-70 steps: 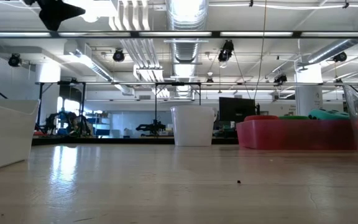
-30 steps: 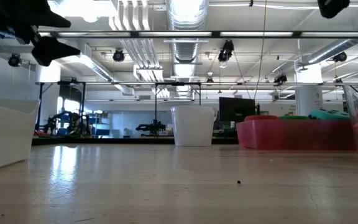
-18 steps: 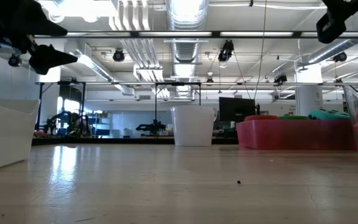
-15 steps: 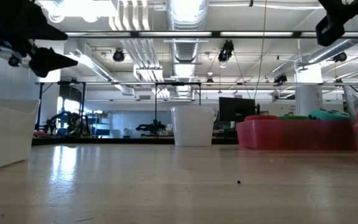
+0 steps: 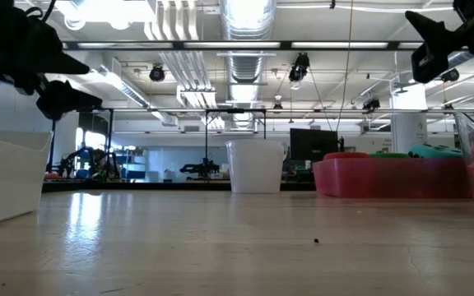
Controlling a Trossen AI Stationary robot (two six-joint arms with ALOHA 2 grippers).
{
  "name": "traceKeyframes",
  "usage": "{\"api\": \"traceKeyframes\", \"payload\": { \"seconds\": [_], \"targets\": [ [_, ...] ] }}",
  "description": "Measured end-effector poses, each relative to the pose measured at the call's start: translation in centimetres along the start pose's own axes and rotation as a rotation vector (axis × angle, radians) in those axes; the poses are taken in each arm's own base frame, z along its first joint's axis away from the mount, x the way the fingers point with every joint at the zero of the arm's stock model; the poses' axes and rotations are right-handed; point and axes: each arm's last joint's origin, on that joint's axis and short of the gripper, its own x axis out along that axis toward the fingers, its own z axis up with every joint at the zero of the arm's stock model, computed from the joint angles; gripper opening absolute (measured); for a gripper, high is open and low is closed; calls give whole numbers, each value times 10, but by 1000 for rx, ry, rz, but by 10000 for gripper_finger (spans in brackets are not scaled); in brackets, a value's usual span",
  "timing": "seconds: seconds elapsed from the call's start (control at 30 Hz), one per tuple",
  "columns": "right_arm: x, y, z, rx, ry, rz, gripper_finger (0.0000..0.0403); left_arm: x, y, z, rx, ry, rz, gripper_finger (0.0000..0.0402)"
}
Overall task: Pick & Place Toys
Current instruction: Return to Home Position
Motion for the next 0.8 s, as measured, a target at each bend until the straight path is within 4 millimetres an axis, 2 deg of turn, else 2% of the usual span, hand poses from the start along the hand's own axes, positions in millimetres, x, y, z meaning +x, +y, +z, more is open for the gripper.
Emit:
{"api": "traceKeyframes", "payload": {
  "seconds": [0.4,0.67,0.8],
  "targets": [
    [0,-2,-3,-118,38,-12,209,7,3,-14,6,34,0,388],
    [0,-2,-3,-176,36,-12,209,10,0,-11,117,-26,-70,388],
    [0,-2,-4,-183,44,-17,209,12,-4,-11,209,-89,-177,388]
  ]
}}
